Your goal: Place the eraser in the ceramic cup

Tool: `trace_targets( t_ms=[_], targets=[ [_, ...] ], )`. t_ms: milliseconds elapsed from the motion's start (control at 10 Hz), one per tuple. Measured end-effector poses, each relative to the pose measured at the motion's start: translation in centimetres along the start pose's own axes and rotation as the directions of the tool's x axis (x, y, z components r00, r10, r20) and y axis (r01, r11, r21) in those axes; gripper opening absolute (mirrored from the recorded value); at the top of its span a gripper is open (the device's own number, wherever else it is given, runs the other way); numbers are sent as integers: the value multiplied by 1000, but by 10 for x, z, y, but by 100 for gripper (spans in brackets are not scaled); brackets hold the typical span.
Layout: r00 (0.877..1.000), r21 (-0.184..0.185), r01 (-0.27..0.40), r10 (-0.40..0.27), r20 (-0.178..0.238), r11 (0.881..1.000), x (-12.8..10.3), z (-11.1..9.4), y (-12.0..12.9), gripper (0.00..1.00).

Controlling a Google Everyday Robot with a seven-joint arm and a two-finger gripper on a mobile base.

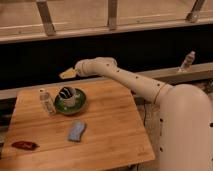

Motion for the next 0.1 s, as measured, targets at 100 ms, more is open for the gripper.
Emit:
trace_targets(
  t_ms=[100],
  targets=[
    [1000, 0, 0, 0, 0, 1000, 0, 0, 0, 80]
  ],
)
